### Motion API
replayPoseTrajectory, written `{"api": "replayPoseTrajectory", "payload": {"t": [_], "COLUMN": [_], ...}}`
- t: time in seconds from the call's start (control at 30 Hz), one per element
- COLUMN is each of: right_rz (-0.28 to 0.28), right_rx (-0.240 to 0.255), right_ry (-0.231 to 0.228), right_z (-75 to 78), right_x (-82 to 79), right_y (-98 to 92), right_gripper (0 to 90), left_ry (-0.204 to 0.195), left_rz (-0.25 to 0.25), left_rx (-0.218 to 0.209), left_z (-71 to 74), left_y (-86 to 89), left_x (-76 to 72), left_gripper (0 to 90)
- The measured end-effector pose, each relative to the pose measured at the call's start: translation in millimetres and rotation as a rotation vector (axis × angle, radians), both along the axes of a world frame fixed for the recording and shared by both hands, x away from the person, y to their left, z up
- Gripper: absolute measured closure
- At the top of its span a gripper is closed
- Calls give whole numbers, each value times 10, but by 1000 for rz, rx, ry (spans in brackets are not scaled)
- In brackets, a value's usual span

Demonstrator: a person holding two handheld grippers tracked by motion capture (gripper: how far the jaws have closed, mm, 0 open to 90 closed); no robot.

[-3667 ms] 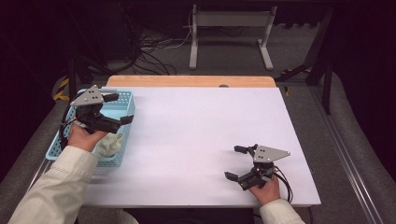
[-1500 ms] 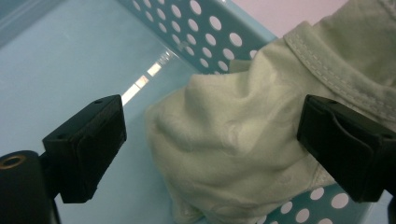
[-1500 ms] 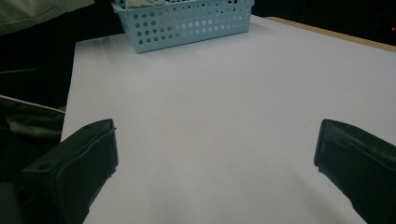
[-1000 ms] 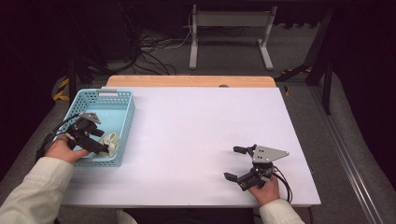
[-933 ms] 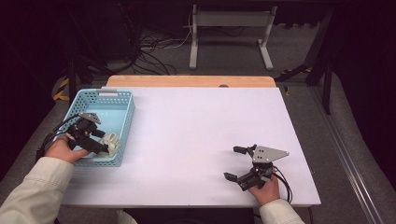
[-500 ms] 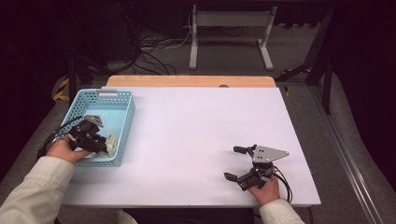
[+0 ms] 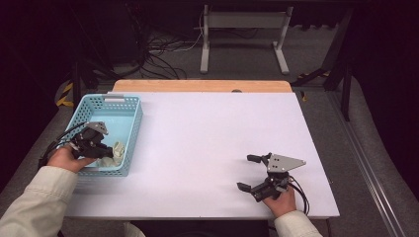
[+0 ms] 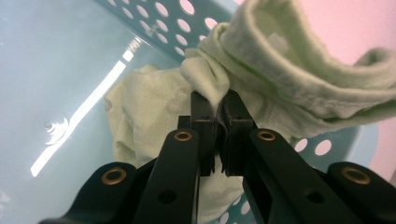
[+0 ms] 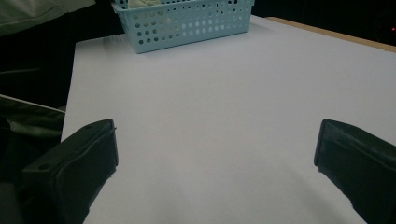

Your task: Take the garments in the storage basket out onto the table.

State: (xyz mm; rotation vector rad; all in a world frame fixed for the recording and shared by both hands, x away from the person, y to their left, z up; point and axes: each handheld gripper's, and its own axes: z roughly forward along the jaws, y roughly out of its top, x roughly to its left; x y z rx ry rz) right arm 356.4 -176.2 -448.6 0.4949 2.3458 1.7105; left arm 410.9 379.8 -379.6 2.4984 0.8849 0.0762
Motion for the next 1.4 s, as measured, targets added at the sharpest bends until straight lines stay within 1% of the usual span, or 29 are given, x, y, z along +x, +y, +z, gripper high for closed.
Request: {"api": "replayPoseTrajectory", "payload": {"t": [0.23, 0.37, 0.47, 0.53, 0.57, 0.63, 0.67, 0.7, 0.73, 0.83, 0.87, 0.93, 1.07, 1.33, 1.4], "right_rz": [-1, 0, 0, 1, 0, 1, 1, 1, 1, 1, 2, 3, 3, 3, 3], "right_rx": [-2, -2, -2, -2, -2, -1, -1, -1, -2, 0, 0, 2, 2, 1, 1], "right_ry": [-1, -1, 0, 0, -1, -1, 0, 0, 0, 0, 1, 1, -1, 0, -1], "right_z": [0, 0, 0, 0, 0, 0, 1, 0, 0, 0, 0, 1, 1, 1, 1], "right_x": [0, 0, 0, 0, 0, 0, -1, -1, 0, 0, 1, 0, -1, -1, -1], "right_y": [0, 1, 1, 0, 1, 0, 0, 0, 0, 1, 0, 0, 0, -1, -1], "right_gripper": [2, 2, 2, 2, 2, 2, 2, 2, 2, 2, 2, 2, 2, 2, 2], "left_ry": [-70, -125, -162, -199, -208, -247, -254, -270, -279, -328, -333, -360, -406, -445, -451], "left_rz": [41, 64, 91, 108, 117, 134, 143, 157, 161, 175, 180, 185, 203, 224, 235], "left_rx": [-60, -81, -106, -112, -122, -139, -152, -168, -173, -196, -204, -213, -245, -299, -320], "left_z": [113, 187, 233, 268, 281, 325, 337, 357, 371, 423, 431, 458, 512, 585, 599], "left_y": [68, 89, 99, 113, 117, 134, 136, 139, 145, 155, 152, 153, 145, 94, 69], "left_x": [-8, -19, -33, -35, -38, -46, -52, -62, -67, -90, -98, -110, -138, -145, -146], "left_gripper": [866, 868, 868, 868, 868, 869, 869, 869, 869, 869, 869, 869, 869, 869, 869]}}
